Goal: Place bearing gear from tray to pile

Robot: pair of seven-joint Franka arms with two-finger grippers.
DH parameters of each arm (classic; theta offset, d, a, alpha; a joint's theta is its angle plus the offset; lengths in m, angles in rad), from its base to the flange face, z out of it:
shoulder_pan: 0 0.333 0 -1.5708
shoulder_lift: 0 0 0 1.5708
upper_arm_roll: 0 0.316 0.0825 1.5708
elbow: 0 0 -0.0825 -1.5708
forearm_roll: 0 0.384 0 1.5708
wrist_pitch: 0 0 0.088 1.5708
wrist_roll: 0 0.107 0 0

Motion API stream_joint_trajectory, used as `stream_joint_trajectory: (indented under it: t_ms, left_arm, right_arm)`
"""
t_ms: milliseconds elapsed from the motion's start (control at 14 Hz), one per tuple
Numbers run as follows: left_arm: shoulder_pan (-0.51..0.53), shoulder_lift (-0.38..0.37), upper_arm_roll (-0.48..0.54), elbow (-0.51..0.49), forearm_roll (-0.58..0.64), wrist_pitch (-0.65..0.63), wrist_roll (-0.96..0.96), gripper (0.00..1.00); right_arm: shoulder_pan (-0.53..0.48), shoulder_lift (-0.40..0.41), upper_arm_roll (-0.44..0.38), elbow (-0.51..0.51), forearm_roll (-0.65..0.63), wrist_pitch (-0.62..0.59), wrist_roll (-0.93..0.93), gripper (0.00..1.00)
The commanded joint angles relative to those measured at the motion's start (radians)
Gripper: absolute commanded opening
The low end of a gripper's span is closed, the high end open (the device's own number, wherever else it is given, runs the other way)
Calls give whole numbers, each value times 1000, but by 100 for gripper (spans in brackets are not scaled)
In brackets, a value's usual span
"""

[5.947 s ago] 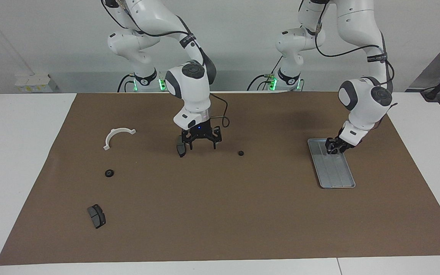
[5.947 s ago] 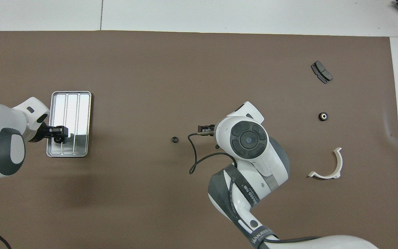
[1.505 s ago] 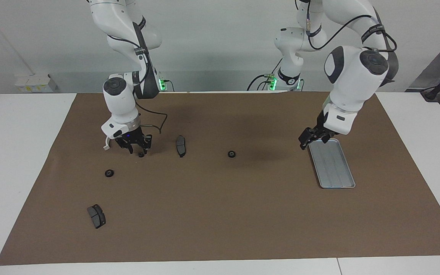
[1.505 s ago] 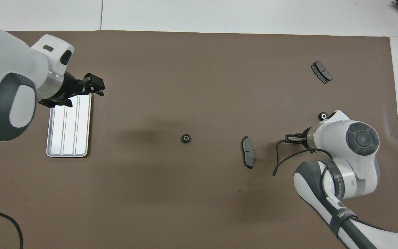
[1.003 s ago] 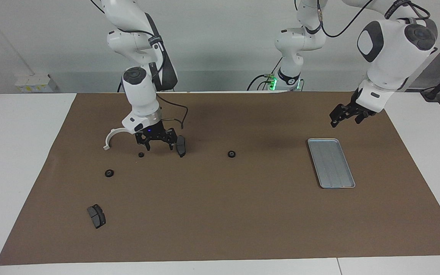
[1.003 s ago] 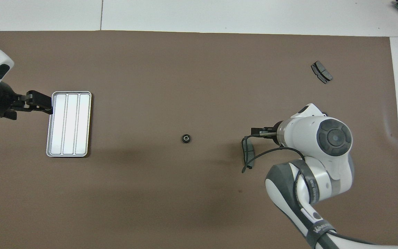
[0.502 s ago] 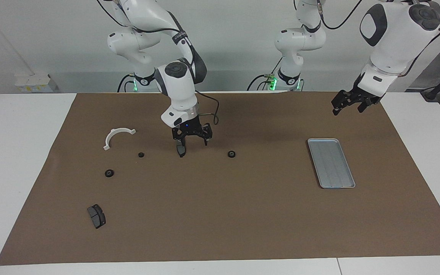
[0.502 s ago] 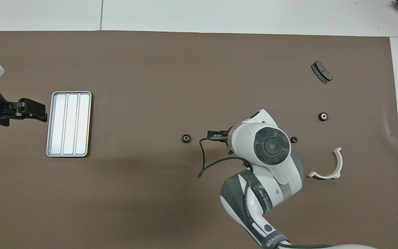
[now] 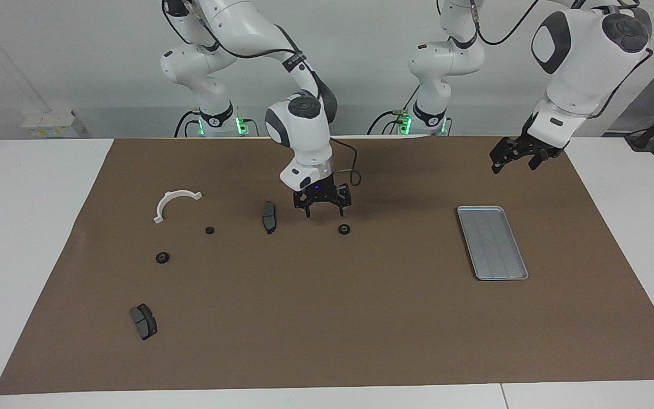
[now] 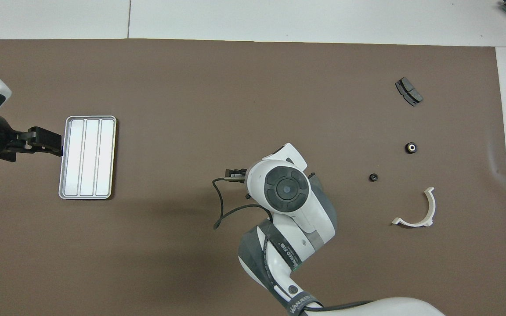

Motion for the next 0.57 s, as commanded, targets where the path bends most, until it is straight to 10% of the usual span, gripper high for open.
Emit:
stream_joint_trajectory:
  t_ms: [0, 502]
  left_arm:
    - [-5, -39, 2, -46, 18, 27, 10, 100]
    - [1, -22, 2, 34, 16, 27, 12, 100]
  right_arm:
    - [33, 123, -5, 140, -32, -38, 54, 100]
    - [60, 204, -5, 156, -111, 40, 69, 100]
